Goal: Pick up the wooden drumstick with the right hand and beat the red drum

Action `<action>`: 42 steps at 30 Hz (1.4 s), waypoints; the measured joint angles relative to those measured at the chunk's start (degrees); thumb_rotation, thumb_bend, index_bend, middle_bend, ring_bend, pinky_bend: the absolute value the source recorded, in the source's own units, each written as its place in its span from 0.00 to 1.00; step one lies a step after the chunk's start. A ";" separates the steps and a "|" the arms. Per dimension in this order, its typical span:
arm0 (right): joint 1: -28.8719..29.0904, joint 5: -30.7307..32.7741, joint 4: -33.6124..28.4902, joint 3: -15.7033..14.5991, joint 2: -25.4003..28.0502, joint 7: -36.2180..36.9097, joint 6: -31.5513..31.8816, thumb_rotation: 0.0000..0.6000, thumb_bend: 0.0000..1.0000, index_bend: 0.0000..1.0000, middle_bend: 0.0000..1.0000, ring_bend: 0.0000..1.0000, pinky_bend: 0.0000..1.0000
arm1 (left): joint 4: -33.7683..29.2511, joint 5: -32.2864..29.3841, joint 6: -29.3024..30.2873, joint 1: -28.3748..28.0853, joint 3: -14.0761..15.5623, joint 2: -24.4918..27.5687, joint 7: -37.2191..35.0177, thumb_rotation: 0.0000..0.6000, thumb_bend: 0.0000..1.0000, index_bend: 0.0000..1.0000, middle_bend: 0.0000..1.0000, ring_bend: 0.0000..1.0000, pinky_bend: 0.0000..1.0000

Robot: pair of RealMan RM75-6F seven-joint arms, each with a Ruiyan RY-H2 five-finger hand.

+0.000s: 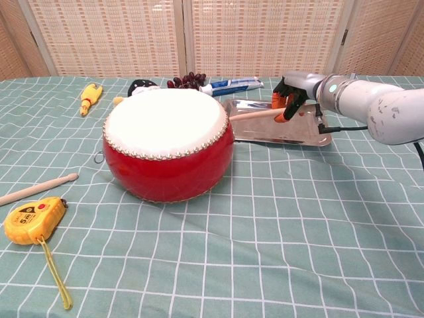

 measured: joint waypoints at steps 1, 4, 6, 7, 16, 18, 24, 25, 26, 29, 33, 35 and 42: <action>0.05 -0.26 0.37 -0.06 -0.12 0.38 -0.22 1.00 0.30 0.51 0.45 0.34 0.48 | 0.00 0.00 -0.03 -0.02 -0.01 -0.02 0.01 1.00 0.32 0.00 0.00 0.00 0.00; 0.09 -0.94 1.31 -0.28 -0.38 1.46 -0.70 1.00 0.30 0.50 0.43 0.33 0.48 | 0.00 0.01 -0.15 -0.09 0.01 -0.05 0.07 1.00 0.31 0.00 0.00 0.00 0.00; 0.03 -1.42 1.63 -0.44 -0.43 2.16 -0.83 1.00 0.30 0.49 0.43 0.32 0.48 | 0.02 -0.01 -0.21 -0.12 0.01 -0.06 0.08 1.00 0.31 0.00 0.00 0.00 0.00; 0.00 -1.69 1.72 -0.56 -0.38 2.42 -0.95 1.00 0.30 0.48 0.43 0.31 0.47 | 0.03 -0.03 -0.19 -0.11 0.00 -0.05 0.07 1.00 0.31 0.00 0.00 0.00 0.00; -1.88 -5.10 -2.14 -2.15 2.66 4.54 3.38 1.00 0.30 0.44 0.41 0.29 0.46 | 0.25 -0.07 0.03 -0.09 -0.15 0.01 -0.33 1.00 0.32 0.00 0.00 0.00 0.00; -3.23 -6.12 -4.95 -2.62 4.49 4.96 6.48 1.00 0.30 0.44 0.41 0.29 0.46 | 0.36 -0.02 0.16 -0.13 -0.27 0.03 -0.50 1.00 0.31 0.00 0.00 0.00 0.00; -9.67 -7.96 -18.84 -3.93 12.86 3.58 16.48 1.00 0.30 0.44 0.40 0.28 0.43 | 0.28 0.16 0.82 -0.37 -0.90 0.14 -0.77 1.00 0.32 0.00 0.00 0.00 0.00; -10.87 -8.02 -21.66 -4.12 14.45 3.02 17.81 1.00 0.30 0.44 0.40 0.28 0.42 | 0.19 0.22 0.94 -0.44 -1.02 0.15 -0.75 1.00 0.32 0.00 0.00 0.00 0.00; -12.12 -8.03 -24.66 -4.32 16.12 2.38 19.17 1.00 0.30 0.43 0.39 0.28 0.42 | 0.07 0.34 1.11 -0.54 -1.16 0.15 -0.64 1.00 0.32 0.00 0.00 0.00 0.00; -16.79 -7.88 -35.60 -5.13 22.19 -0.37 24.05 1.00 0.30 0.40 0.37 0.25 0.38 | -0.36 0.72 1.38 -0.85 -1.44 0.14 -0.28 1.00 0.32 0.00 0.00 0.00 0.00; -24.82 -7.85 -51.18 -7.07 31.41 -5.19 32.59 1.00 0.30 0.32 0.33 0.21 0.32 | -1.06 1.11 1.77 -1.26 -1.87 0.10 0.38 1.00 0.32 0.00 0.00 0.00 0.00; -28.75 -8.15 -56.99 -8.23 35.13 -7.10 37.11 1.00 0.30 0.28 0.30 0.18 0.29 | -1.39 1.23 1.96 -1.43 -2.06 0.04 0.79 1.00 0.32 0.00 0.00 0.00 0.00; -43.34 -13.08 -69.47 -15.33 44.52 -11.42 52.72 1.00 0.30 0.07 0.12 0.01 0.06 | -2.46 1.67 2.78 -1.78 -2.55 -0.15 2.01 1.00 0.32 0.00 0.00 0.00 0.00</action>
